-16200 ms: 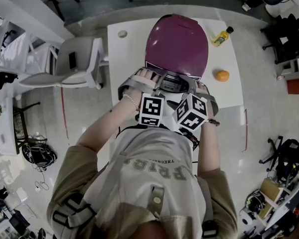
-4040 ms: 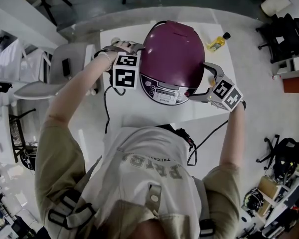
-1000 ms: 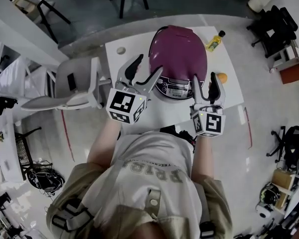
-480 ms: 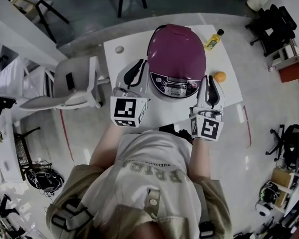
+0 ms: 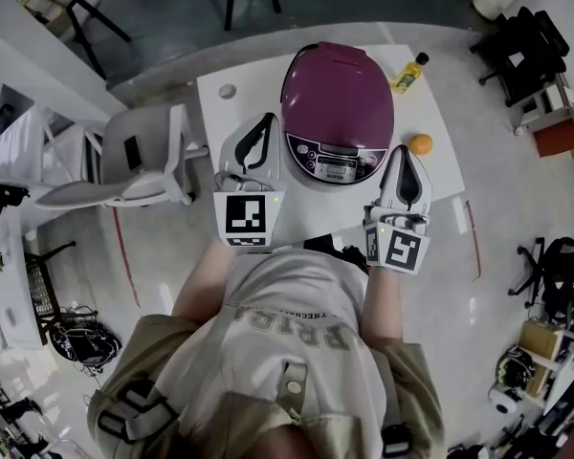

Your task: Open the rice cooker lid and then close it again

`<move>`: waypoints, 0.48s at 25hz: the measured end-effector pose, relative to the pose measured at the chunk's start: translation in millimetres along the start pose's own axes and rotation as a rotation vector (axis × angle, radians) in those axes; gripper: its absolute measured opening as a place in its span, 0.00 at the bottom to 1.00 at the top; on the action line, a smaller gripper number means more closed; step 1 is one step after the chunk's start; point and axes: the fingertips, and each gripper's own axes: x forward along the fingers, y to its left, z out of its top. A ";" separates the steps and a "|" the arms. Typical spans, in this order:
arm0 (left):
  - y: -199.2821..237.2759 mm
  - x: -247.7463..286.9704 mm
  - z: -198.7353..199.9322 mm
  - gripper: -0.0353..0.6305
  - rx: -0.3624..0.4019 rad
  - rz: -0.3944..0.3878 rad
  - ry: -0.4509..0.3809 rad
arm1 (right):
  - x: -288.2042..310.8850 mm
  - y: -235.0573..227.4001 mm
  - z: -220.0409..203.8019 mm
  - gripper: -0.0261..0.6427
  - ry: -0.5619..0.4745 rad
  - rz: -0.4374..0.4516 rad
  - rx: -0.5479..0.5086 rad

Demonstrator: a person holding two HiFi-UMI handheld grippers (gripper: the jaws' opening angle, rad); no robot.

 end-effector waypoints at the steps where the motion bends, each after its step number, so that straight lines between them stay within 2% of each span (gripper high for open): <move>1: -0.7 -0.4 1.0 0.07 0.005 0.001 -0.002 | -0.6 -0.4 0.9 0.04 -0.002 0.002 0.004; 12: -6.7 -4.6 1.6 0.06 0.023 0.005 0.000 | -7.4 -12.2 -1.0 0.04 0.011 -0.018 0.079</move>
